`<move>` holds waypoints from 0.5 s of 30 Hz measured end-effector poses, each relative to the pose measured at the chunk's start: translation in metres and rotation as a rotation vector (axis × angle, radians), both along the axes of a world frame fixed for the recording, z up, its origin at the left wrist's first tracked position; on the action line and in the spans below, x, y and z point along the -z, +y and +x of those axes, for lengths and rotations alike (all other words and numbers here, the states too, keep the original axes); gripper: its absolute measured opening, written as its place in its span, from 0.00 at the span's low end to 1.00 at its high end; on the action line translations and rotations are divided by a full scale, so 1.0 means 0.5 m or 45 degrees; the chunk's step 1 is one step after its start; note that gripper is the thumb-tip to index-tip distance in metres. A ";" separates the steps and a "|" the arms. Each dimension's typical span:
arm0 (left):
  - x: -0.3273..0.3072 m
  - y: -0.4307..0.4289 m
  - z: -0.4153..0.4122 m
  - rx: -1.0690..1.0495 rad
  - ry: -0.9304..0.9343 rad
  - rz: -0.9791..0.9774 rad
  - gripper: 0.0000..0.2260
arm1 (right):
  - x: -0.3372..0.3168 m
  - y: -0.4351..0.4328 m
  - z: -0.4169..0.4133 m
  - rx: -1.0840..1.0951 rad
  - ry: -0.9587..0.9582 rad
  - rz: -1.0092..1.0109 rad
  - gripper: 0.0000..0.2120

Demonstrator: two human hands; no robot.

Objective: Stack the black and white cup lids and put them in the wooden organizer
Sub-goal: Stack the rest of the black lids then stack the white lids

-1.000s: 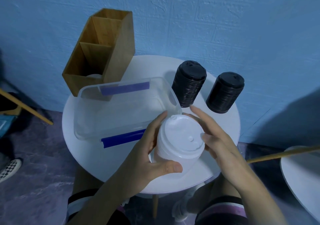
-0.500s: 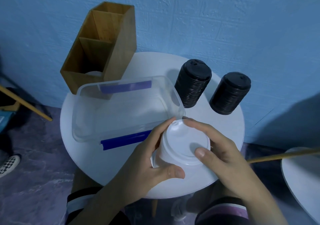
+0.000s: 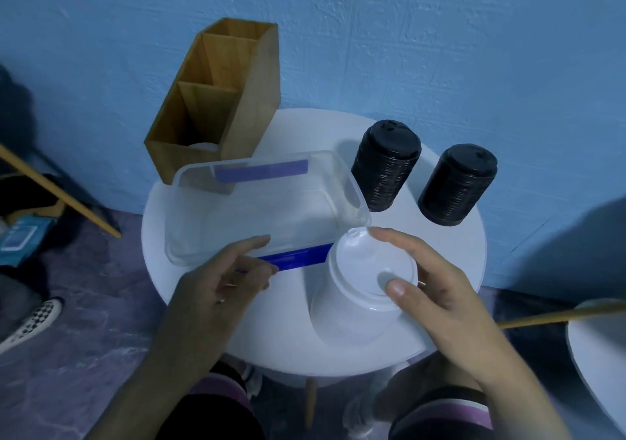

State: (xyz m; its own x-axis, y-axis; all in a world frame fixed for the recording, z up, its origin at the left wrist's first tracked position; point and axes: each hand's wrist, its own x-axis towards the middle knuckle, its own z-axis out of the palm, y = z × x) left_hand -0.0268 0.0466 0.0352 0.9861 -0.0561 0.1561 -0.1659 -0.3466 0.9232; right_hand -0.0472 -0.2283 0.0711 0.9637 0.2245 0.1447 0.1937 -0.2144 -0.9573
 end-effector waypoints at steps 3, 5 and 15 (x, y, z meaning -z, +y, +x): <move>-0.002 0.032 -0.009 -0.253 -0.103 0.207 0.18 | -0.001 0.011 -0.001 -0.001 -0.011 -0.023 0.21; -0.005 0.055 -0.012 -0.407 -0.235 0.395 0.17 | -0.002 0.022 -0.004 -0.031 0.006 -0.012 0.22; 0.002 0.106 0.004 -0.376 0.042 0.294 0.14 | -0.003 0.074 -0.023 -0.064 0.036 -0.145 0.27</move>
State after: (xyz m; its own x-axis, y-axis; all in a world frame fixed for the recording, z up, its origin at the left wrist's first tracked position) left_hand -0.0248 0.0994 0.0343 0.9693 0.2014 0.1408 0.0006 -0.5749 0.8183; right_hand -0.0585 -0.1911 0.0724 0.9541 0.2859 0.0888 0.1804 -0.3124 -0.9327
